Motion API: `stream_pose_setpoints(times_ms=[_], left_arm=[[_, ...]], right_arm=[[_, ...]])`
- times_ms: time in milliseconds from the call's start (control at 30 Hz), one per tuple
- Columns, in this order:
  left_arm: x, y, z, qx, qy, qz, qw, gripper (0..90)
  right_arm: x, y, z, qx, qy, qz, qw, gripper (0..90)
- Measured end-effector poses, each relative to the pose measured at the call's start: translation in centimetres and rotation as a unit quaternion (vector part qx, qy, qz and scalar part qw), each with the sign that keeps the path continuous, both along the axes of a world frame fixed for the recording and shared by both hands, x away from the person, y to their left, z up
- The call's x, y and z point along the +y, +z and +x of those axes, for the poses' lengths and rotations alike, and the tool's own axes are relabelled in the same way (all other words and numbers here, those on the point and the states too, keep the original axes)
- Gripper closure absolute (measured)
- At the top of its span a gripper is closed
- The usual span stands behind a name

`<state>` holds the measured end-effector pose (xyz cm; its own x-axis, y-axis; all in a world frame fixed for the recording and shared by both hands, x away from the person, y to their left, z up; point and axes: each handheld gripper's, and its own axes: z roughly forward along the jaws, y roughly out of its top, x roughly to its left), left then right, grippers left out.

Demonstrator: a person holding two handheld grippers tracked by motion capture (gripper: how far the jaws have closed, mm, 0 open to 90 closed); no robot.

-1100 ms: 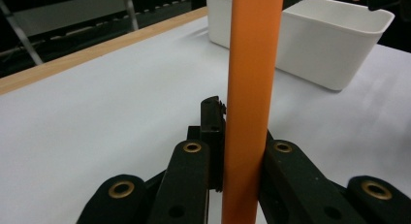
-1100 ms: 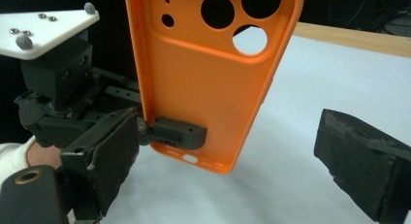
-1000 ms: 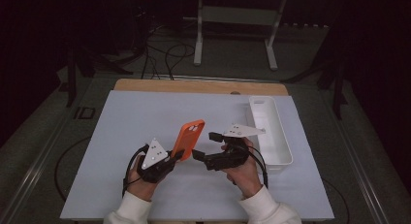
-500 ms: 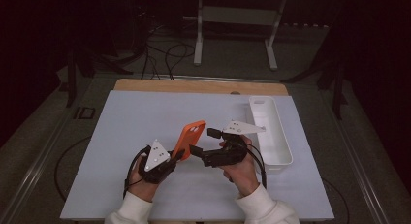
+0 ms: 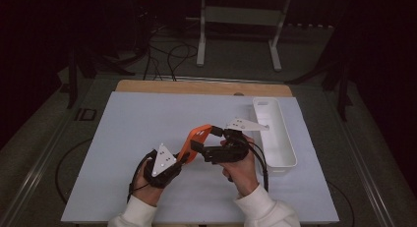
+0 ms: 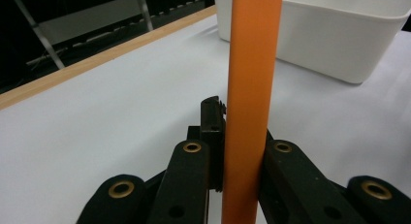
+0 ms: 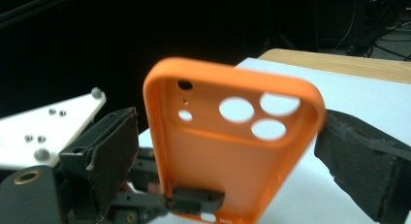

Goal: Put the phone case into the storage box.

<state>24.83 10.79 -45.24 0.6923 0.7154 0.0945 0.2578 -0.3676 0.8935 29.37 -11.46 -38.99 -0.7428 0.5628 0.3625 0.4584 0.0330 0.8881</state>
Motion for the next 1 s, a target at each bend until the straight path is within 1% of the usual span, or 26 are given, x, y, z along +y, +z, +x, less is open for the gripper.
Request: stream_pose_setpoints(times_ms=[67,133,200,300,333,467,700,867,1000], left_arm=[[-0.3,-0.1,-0.1,-0.003,0.001,0.007,1.0,85.4],[-0.5,-0.2,-0.2,-0.003,0.002,0.007,1.0,85.3],[-0.6,-0.3,-0.2,-0.002,0.004,0.005,1.0,85.3],[-0.7,-0.4,-0.3,-0.002,0.007,0.005,1.0,85.3],[-0.9,-0.5,-0.4,-0.002,0.008,0.011,0.9999,85.1],[-1.2,-0.8,-0.5,0.0,0.01,0.005,0.9999,84.6],[-1.4,-0.9,-0.6,0.003,0.0,0.008,1.0,84.0],[-1.5,-1.0,-0.7,0.007,-0.004,0.009,0.9999,83.4],[-1.5,-1.1,-0.6,0.01,-0.006,0.009,0.9999,83.0]], right_arm=[[0.2,0.0,0.0,0.001,-0.002,-0.001,1.0,9.9],[0.3,0.1,-0.1,-0.001,-0.012,-0.003,0.9999,13.1],[0.2,0.1,-0.1,0.003,-0.016,0.003,0.9999,14.7],[0.3,0.1,-0.1,0.007,-0.019,0.005,0.9998,14.8],[0.4,0.0,0.0,0.011,-0.022,0.009,0.9996,14.7],[0.7,-0.1,-0.1,0.008,-0.03,0.007,0.9995,14.7],[1.0,-0.4,-0.2,0.003,-0.043,0.018,0.9989,14.8],[1.2,-0.5,-0.4,-0.003,-0.05,0.014,0.9986,15.1],[1.3,-0.6,-0.4,0.001,-0.056,0.011,0.9984,15.7]])
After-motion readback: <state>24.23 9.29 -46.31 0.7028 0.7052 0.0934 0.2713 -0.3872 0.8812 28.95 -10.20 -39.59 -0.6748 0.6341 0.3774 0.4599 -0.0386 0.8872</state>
